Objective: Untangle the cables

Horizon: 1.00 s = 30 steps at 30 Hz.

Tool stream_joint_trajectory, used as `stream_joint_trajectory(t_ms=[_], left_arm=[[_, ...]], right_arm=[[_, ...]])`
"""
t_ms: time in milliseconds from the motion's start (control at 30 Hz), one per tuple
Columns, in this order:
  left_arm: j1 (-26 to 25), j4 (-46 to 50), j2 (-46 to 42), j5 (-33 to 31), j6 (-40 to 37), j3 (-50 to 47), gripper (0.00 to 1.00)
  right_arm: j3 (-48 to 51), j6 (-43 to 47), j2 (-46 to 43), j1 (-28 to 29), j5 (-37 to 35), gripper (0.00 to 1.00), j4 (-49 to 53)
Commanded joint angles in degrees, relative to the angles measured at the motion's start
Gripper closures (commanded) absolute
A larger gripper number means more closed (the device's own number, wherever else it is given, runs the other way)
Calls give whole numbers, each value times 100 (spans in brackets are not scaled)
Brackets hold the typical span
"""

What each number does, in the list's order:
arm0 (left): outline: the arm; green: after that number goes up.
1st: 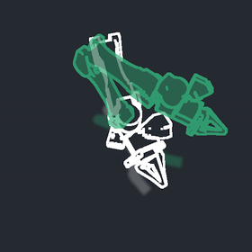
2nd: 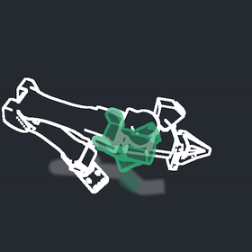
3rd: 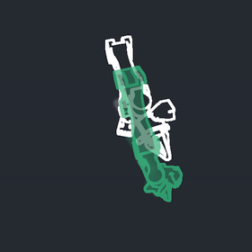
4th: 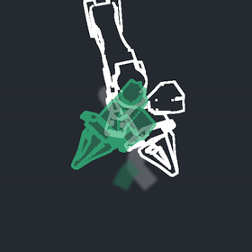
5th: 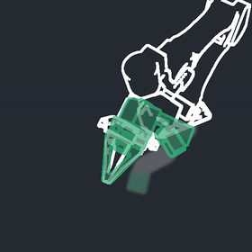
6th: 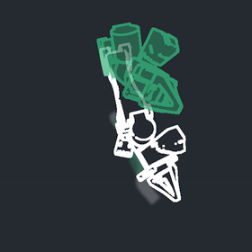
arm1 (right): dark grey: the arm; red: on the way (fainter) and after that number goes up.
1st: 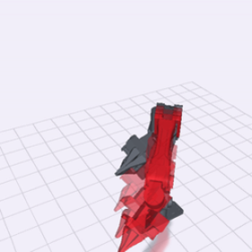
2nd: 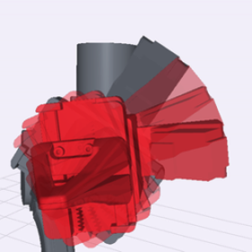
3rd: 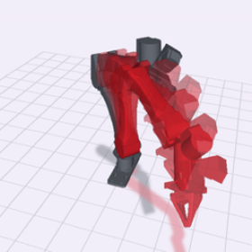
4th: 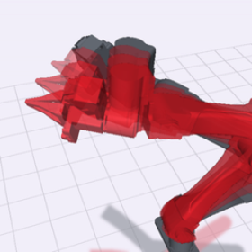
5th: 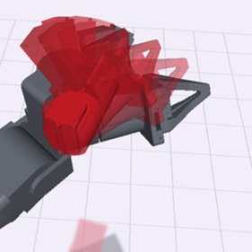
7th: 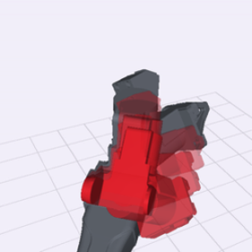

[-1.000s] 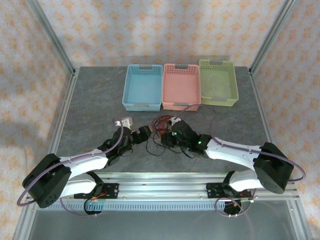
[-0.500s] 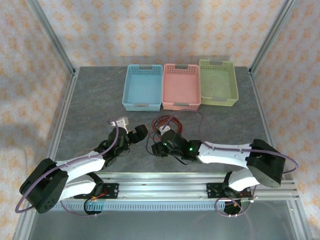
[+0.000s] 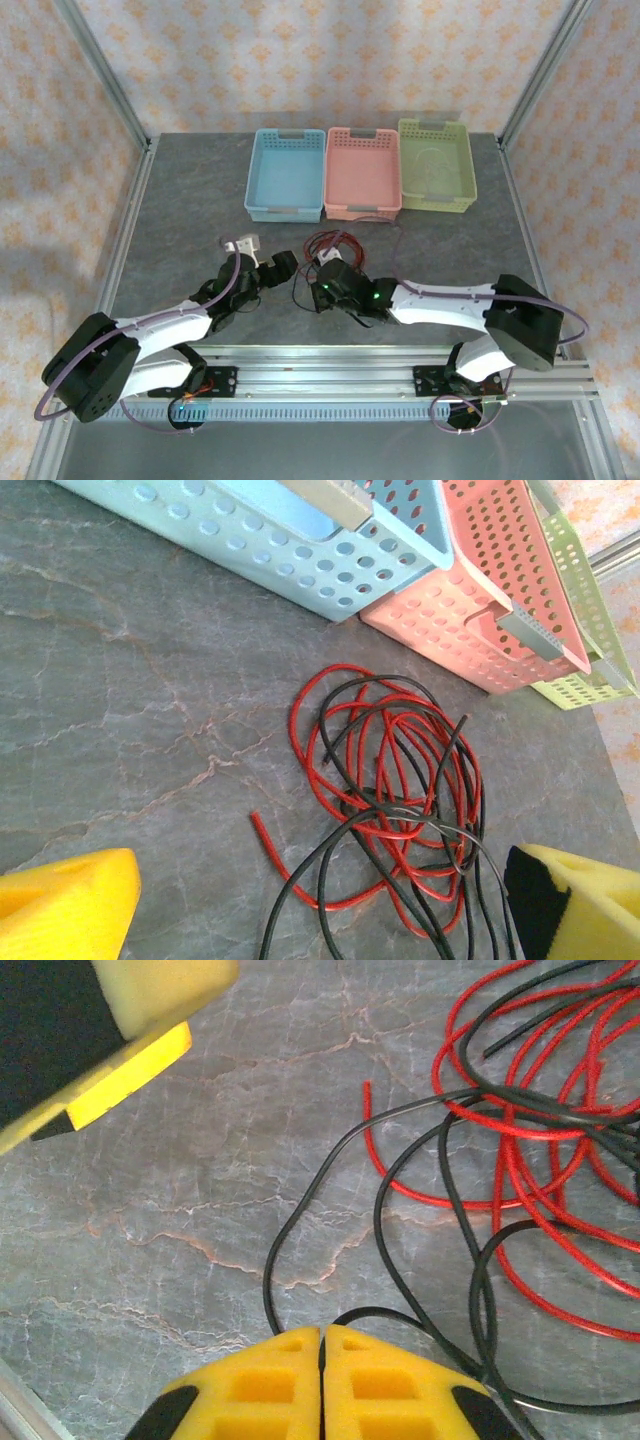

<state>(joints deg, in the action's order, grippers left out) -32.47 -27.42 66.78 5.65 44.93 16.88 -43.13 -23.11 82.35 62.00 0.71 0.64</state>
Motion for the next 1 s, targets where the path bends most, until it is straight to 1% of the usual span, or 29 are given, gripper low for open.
stream_joint_trajectory(t_ms=[0, 33, 133, 267, 400, 533, 633, 800, 833, 967], left_arm=[[56, -97, 88, 107, -201, 268, 5], [50, -113, 111, 119, -216, 284, 5], [56, -177, 130, 189, -271, 331, 5], [56, -412, 195, 534, -491, 439, 4], [48, -604, 226, 993, -806, 636, 4], [43, -580, 314, 1259, -1024, 845, 4], [48, -698, 459, 1531, -1091, 932, 4], [-20, -897, 747, 2034, -1100, 1216, 5], [-52, -892, 812, 2082, -1268, 1295, 5], [-200, -915, 1106, 2274, -1387, 1602, 5]], right_arm=[[-208, -275, -384, 28, -549, 98, 131], [-243, -313, -446, 24, -626, 99, 169], [-346, -413, -594, -63, -778, 100, 346], [-339, -598, -900, -414, -721, 100, 431], [-219, -869, -1312, -937, -390, 100, 317], [-102, -1218, -1650, -1518, 44, 100, 155], [-31, -1475, -1732, -1928, 447, 100, 12], [-52, -1566, -1715, -2307, 1012, 100, -215], [-71, -1556, -1711, -2359, 1116, 100, -247], [-173, -1532, -1704, -2464, 1375, 100, -264]])
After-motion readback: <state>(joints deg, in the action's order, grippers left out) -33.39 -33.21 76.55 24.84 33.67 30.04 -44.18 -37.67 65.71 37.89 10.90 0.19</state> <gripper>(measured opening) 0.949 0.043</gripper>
